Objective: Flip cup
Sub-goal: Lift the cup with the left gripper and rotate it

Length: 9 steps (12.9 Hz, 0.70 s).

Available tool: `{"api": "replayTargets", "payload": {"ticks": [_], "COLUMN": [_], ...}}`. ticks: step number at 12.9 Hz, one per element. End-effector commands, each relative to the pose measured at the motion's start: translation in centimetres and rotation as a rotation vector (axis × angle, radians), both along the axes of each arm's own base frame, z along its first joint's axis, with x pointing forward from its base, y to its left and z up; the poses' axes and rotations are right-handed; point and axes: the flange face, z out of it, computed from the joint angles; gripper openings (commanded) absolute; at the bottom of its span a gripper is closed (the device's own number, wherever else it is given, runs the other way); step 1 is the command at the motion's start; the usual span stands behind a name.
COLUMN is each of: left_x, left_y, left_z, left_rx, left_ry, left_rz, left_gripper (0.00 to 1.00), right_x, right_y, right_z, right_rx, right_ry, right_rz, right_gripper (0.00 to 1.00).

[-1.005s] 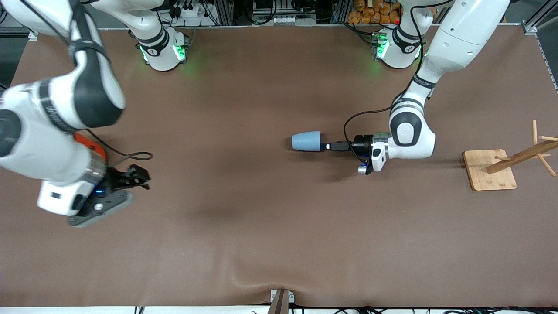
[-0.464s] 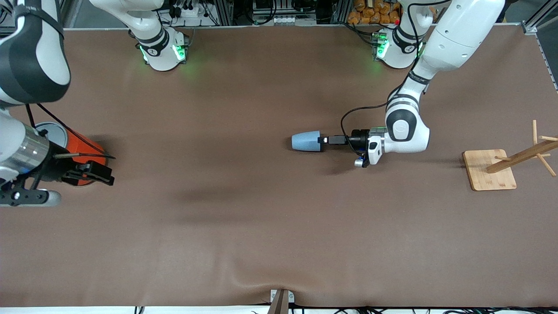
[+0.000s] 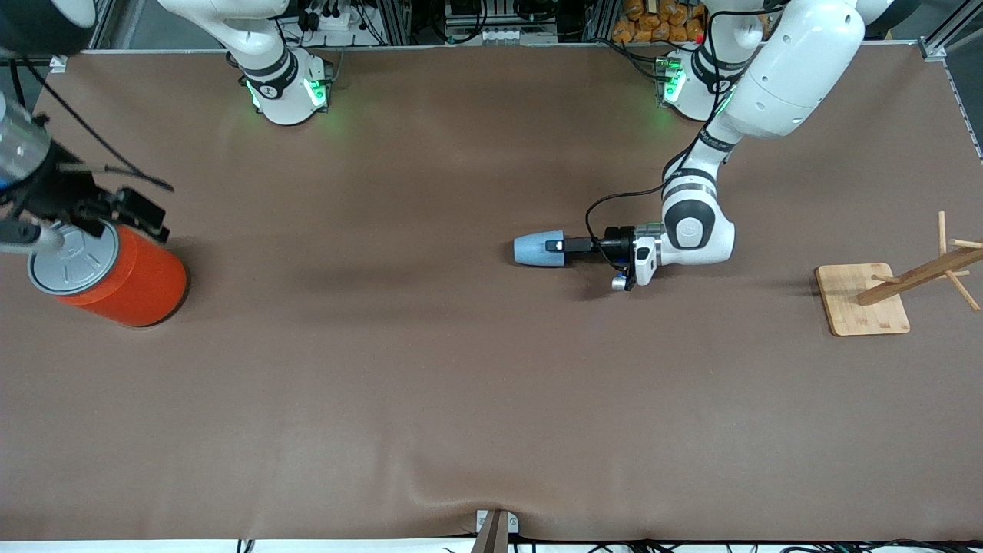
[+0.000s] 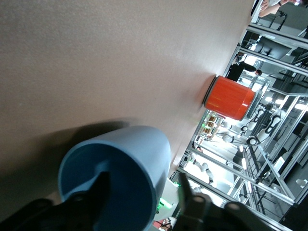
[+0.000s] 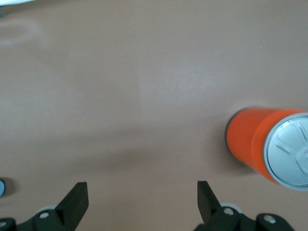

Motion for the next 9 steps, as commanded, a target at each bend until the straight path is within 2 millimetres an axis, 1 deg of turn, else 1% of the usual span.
{"api": "replayTargets", "payload": {"ticks": [1, 2, 3, 4, 6, 7, 8, 9], "left_x": [0.8, 0.9, 1.4, 2.1, 4.0, 5.2, 6.7, 8.9], "left_y": [-0.5, -0.5, -0.5, -0.4, 0.2, 0.9, 2.2, 3.9], "left_z": [0.7, 0.8, 1.1, 1.7, 4.5, 6.2, 7.7, 9.7], "left_rx": [-0.007, -0.008, -0.011, -0.012, -0.007, -0.005, 0.005, 0.031], "left_ry": [-0.005, -0.009, -0.014, -0.002, 0.029, 0.031, 0.032, 0.023], "left_rz": [0.031, 0.032, 0.038, 0.053, 0.094, 0.117, 0.141, 0.145], "left_gripper": [0.12, 0.00, 0.00, 0.00, 0.00, 0.00, 0.00, 0.00], "right_x": [-0.6, -0.2, 0.3, 0.4, 1.1, 1.0, 0.9, 0.9], "right_y": [-2.1, -2.2, -2.2, -2.1, -1.8, -1.9, -1.8, -1.7], "right_z": [-0.4, 0.7, 0.9, 1.5, 1.5, 2.1, 2.3, 2.6], "right_rx": [0.004, 0.006, 0.005, -0.008, 0.008, 0.014, 0.035, 0.037], "right_ry": [-0.011, -0.034, -0.020, -0.013, -0.003, 0.003, 0.004, -0.002], "right_rz": [-0.025, -0.024, -0.024, -0.017, -0.022, -0.014, -0.017, -0.012], "right_gripper": [1.00, 1.00, 1.00, 1.00, 1.00, 1.00, 1.00, 1.00]}}
